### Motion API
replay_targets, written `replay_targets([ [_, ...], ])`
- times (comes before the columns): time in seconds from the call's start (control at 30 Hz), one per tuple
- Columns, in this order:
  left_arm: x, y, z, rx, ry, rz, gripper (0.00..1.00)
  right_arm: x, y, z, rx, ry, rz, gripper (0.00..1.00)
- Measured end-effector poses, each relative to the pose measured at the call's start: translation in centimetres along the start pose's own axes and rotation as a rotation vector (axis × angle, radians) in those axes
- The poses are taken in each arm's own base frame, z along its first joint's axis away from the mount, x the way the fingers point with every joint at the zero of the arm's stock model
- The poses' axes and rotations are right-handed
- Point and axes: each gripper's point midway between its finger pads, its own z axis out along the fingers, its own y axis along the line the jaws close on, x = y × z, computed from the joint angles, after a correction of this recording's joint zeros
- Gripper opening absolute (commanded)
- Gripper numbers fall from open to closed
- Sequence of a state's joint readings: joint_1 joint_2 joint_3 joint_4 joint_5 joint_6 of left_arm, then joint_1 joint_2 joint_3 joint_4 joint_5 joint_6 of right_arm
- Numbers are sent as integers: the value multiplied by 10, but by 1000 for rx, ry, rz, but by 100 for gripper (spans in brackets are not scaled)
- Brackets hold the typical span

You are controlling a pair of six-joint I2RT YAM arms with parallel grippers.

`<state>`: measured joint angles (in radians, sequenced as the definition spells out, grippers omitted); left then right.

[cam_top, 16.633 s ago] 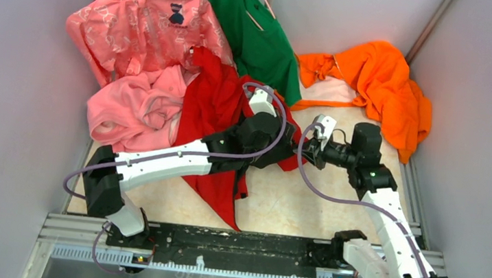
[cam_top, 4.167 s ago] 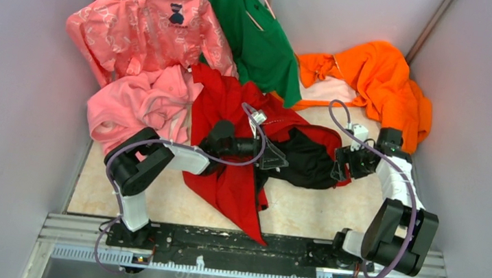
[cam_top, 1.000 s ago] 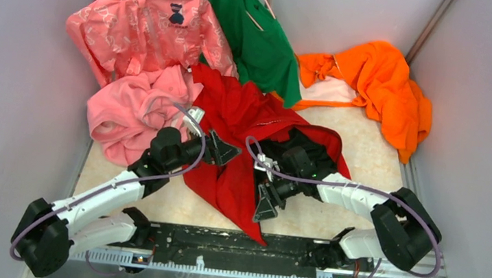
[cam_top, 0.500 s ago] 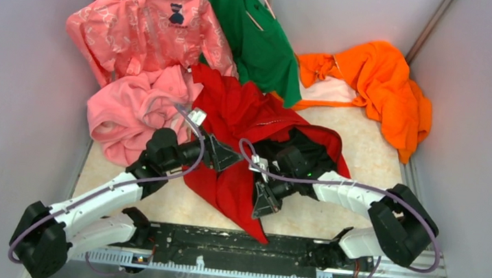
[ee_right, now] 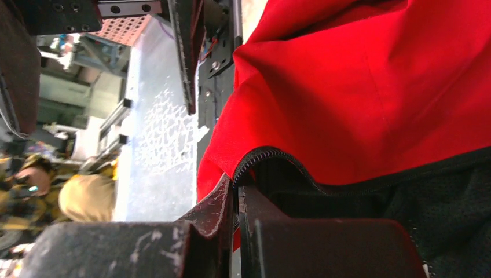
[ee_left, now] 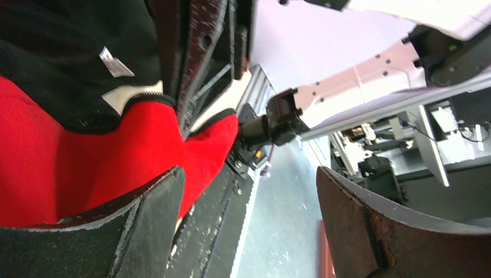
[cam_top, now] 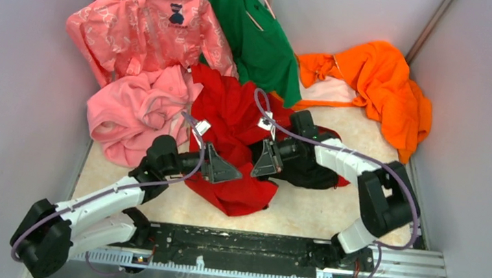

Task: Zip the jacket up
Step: Pick up the jacket from the center of the board.

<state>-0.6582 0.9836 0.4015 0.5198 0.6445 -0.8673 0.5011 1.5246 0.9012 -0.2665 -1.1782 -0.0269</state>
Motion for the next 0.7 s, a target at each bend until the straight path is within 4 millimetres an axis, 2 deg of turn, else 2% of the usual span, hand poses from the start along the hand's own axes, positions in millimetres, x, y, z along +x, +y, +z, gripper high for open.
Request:
replay_targets([
  [0.1,9,-5,-7,19,2,-45,86,6,-3,4,-43,22,47,0],
  [0.2,27,-3,-11,11,32,-111,86,11,-2,5,-69,30,85,0],
  [0.33,58,-13,-6,0,108,-162,87,10,3,6,-93,24,101,0],
  [0.43,77,-13,-2,-44,157,-187,89,7,5,6,-111,17,103,0],
  [0.7,93,-13,9,-171,173,-248,91,10,11,6,-152,9,136,0],
])
